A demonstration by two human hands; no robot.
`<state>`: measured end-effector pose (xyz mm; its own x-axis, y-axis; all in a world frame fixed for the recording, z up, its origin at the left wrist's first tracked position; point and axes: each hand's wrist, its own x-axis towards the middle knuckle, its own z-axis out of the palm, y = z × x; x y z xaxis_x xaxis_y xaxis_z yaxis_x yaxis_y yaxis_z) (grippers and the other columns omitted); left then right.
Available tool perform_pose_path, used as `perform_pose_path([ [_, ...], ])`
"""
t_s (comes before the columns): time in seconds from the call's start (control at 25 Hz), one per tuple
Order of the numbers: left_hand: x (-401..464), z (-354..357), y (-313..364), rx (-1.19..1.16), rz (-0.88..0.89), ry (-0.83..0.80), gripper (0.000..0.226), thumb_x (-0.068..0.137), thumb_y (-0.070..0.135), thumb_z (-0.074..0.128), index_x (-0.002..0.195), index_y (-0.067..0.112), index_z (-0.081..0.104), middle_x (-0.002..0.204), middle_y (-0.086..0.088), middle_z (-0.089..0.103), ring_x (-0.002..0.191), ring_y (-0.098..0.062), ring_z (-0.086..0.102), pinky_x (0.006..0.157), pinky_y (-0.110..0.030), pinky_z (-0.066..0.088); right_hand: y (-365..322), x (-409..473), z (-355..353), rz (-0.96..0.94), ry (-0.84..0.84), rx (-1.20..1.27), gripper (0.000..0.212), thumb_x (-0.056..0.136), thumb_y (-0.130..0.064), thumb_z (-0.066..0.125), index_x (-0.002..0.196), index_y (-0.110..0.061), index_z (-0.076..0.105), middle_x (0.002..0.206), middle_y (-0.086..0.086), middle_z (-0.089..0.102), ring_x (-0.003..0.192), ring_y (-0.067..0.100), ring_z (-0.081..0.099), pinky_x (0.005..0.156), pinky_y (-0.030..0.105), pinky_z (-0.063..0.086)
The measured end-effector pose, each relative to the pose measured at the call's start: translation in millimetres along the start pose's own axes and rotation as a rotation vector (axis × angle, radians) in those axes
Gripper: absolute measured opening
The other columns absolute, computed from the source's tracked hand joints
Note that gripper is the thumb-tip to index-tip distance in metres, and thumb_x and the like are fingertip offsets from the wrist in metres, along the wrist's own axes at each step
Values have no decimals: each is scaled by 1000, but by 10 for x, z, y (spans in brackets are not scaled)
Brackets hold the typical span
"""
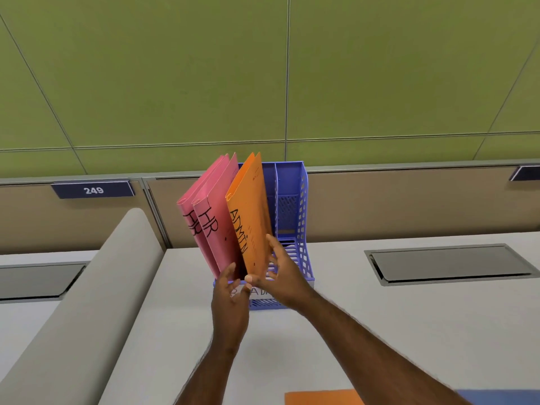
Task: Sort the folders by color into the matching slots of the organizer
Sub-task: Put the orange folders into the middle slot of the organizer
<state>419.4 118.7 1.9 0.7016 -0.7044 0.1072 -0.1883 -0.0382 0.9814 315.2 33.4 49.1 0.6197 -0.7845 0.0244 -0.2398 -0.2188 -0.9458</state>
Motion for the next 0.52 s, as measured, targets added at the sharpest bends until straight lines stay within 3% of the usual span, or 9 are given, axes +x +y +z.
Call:
perform_pose_path([
  [0.12, -393, -173, -94, 30, -62, -11, 47, 90, 11, 64, 134, 16, 48, 135, -6, 54, 111, -20, 57, 87, -31, 53, 193, -577, 11, 62, 83, 23, 92, 77, -30, 78, 148, -33, 20, 140, -9, 39, 132, 14, 42, 100, 35, 50],
  [0.24, -852, -289, -211, 18, -101, -64, 41, 90, 12, 65, 128, 21, 52, 134, 0, 52, 110, -17, 56, 78, -25, 51, 492, -1222, 7, 144, 126, 4, 85, 80, -27, 76, 145, -35, 22, 140, -14, 36, 131, 8, 38, 105, 34, 42],
  [0.36, -1275, -342, -291, 46, -83, -177, 38, 89, 12, 66, 121, 28, 53, 131, 5, 53, 111, -15, 56, 82, -26, 48, 781, -1792, -40, 212, 174, -67, 85, 79, -26, 77, 146, -34, 26, 153, -8, 31, 138, 15, 34, 110, 35, 36],
  [0.52, -1798, -337, -366, 98, -126, -333, 42, 87, 18, 69, 125, 24, 52, 132, 7, 50, 115, -14, 51, 85, -24, 42, 1046, -2411, -183, 279, 221, -158, 85, 79, -23, 78, 147, -32, 27, 154, -6, 29, 141, 18, 33, 110, 32, 35],
])
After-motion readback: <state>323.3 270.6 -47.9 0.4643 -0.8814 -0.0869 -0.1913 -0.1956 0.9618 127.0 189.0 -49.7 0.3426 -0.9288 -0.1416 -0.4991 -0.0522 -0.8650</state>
